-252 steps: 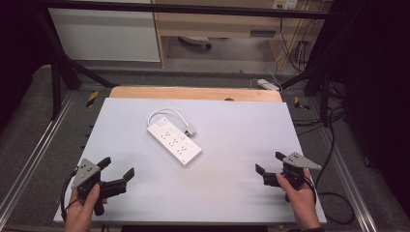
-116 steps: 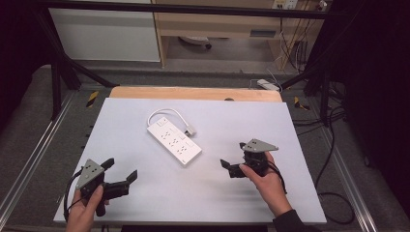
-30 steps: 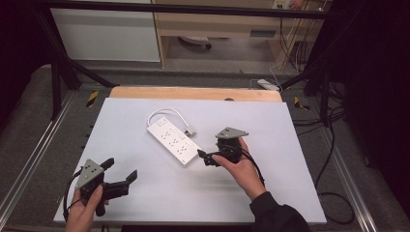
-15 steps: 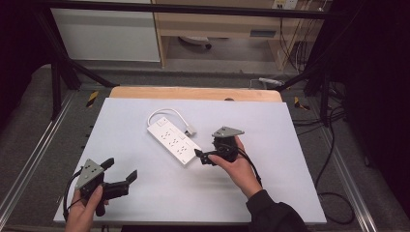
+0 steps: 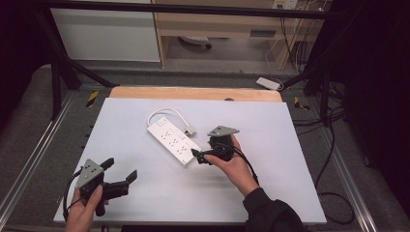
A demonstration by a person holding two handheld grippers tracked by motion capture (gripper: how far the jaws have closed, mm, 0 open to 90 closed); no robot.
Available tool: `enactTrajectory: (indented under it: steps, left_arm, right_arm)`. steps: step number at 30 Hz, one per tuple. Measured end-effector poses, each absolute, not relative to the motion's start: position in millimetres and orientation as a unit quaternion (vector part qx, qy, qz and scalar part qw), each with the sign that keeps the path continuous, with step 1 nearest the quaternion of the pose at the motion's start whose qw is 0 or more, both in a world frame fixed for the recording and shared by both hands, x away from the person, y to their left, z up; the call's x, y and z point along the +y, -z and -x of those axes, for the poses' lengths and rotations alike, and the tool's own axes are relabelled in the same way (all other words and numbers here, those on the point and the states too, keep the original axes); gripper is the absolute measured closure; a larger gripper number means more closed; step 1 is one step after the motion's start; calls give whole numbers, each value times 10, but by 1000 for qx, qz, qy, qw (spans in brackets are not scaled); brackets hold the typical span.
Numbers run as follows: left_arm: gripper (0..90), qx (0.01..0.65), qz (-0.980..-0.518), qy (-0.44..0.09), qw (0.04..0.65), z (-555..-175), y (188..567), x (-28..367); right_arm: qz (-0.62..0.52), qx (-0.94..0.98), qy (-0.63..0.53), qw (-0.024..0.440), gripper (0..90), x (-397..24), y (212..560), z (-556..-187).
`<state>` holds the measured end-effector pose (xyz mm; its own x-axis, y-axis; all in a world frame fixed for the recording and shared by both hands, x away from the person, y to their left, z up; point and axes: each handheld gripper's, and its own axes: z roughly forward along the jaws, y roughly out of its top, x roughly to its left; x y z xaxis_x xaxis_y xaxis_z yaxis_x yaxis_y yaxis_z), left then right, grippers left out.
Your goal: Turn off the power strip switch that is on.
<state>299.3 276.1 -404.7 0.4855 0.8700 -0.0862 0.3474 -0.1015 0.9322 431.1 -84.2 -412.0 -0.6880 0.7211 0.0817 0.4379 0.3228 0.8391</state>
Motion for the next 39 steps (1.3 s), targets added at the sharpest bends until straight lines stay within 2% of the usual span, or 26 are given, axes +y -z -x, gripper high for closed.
enactTrajectory:
  steps: [21, 29, 32, 39]
  left_arm:
    - [43, 436, -696, -258, 509, -2992, 4042, 2763]
    - [43, 436, -695, -259, 509, -2991, 4039, 2765]
    - [43, 436, -695, -259, 509, -2990, 4039, 2765]
    - [43, 436, -695, -259, 509, -2990, 4038, 2763]
  right_arm:
    - [-348, 811, -445, 152, 49, -622, 4098, -4360]
    - [-346, 815, -440, 154, 84, -518, 4105, -4434]
    - [-345, 815, -439, 152, 167, -486, 4107, -4473]
    - [-334, 822, -433, 161, 531, -398, 4137, -4597]
